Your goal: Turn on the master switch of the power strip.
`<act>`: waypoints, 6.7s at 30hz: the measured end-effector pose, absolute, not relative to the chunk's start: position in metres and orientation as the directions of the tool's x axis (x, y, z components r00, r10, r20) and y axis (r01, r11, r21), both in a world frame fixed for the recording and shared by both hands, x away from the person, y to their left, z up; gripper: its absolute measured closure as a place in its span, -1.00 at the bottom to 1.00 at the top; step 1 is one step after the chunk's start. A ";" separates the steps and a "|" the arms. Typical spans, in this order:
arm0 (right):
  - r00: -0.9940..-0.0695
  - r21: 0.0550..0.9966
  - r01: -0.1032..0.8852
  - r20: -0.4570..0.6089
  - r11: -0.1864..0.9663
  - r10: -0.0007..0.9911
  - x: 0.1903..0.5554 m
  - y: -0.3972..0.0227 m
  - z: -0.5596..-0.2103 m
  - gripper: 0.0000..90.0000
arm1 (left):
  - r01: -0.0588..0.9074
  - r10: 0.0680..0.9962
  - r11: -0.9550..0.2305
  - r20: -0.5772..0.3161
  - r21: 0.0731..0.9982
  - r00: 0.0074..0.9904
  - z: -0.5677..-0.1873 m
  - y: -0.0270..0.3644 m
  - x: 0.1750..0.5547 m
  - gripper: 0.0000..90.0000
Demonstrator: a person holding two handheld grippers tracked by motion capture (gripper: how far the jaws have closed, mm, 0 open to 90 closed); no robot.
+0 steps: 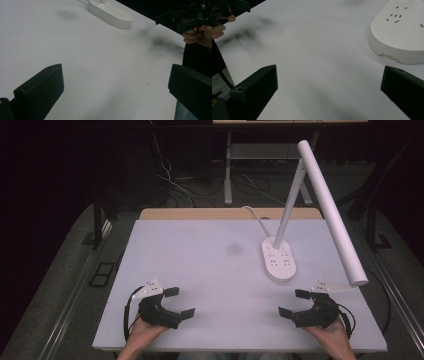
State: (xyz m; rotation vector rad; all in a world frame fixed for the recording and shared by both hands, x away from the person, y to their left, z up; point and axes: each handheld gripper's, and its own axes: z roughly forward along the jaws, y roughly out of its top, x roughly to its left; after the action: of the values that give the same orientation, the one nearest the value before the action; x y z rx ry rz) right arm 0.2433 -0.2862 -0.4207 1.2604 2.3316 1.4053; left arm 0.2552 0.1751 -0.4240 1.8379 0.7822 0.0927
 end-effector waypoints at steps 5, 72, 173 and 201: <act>-0.645 0.785 0.579 0.276 0.220 0.712 0.242 -0.286 -0.420 -0.99 | 0.468 0.547 -0.213 -0.292 0.858 0.784 -0.425 0.173 0.256 -1.00; -0.677 0.723 0.595 0.217 0.349 0.703 0.274 -0.273 -0.389 -0.99 | 0.485 0.562 -0.246 -0.284 0.839 0.777 -0.430 0.169 0.258 -1.00; -0.654 0.554 0.553 -0.173 0.622 0.736 0.428 -0.208 -0.346 0.98 | 0.484 0.566 -0.237 -0.285 0.842 0.773 -0.427 0.174 0.258 -1.00; -0.617 0.514 0.610 -0.170 0.603 0.768 0.462 -0.210 -0.376 0.98 | 0.475 0.575 -0.244 -0.268 0.845 0.773 -0.427 0.175 0.260 -1.00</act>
State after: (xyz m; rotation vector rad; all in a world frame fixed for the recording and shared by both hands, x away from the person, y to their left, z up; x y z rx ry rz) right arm 0.4620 -0.2101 -0.3762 1.1067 2.4576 0.5834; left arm 0.2595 0.1750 -0.4272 1.8907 0.8008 0.1158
